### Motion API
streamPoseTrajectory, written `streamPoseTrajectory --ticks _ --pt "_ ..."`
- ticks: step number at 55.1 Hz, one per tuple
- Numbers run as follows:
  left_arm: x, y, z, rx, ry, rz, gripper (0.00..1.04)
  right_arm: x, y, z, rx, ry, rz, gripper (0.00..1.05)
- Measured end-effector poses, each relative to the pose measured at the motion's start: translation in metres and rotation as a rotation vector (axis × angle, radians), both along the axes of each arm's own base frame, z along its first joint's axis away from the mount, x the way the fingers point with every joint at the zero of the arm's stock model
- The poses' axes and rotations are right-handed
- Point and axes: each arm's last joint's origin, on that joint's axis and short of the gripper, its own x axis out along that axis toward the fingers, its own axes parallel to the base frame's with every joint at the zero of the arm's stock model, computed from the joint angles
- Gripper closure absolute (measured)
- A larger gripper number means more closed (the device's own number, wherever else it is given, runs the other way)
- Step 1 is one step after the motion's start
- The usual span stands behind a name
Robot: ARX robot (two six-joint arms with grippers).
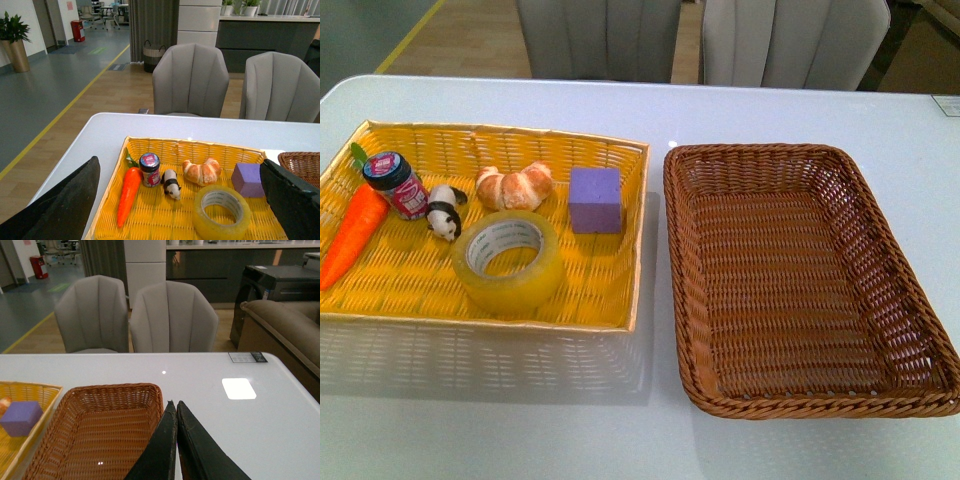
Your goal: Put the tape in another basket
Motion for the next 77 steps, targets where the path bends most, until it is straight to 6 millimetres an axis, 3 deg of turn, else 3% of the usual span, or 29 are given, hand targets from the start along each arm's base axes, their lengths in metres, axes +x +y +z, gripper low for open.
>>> streamPoseTrajectory --ticks 35,41,49,53,61,68,77 --pt "0.0 0.0 0.0 0.0 0.0 0.0 0.09 -0.017 0.0 -0.003 -0.001 0.006 0.002 1.02" --pt "0.0 0.0 0.0 0.0 0.004 -0.005 0.09 -0.017 0.0 -0.003 -0.001 0.005 0.002 0.81" --pt "0.008 -0.003 0.006 -0.21 0.609 -0.21 0.09 -0.017 0.0 -0.003 -0.001 0.004 0.004 0.57" --pt "0.027 -0.005 0.009 -0.256 0.722 -0.22 0.09 -0.017 0.0 -0.003 -0.001 0.004 0.003 0.43" --pt "0.094 -0.008 0.008 -0.237 0.705 -0.176 0.09 -0.017 0.0 -0.003 -0.001 0.004 0.002 0.09" --pt "0.144 -0.009 -0.01 -0.203 0.719 -0.109 0.09 -0.017 0.0 -0.003 -0.001 0.004 0.002 0.09" --pt "0.204 -0.023 -0.06 -0.168 0.851 -0.072 0.09 -0.017 0.0 -0.003 -0.001 0.004 0.002 0.09"
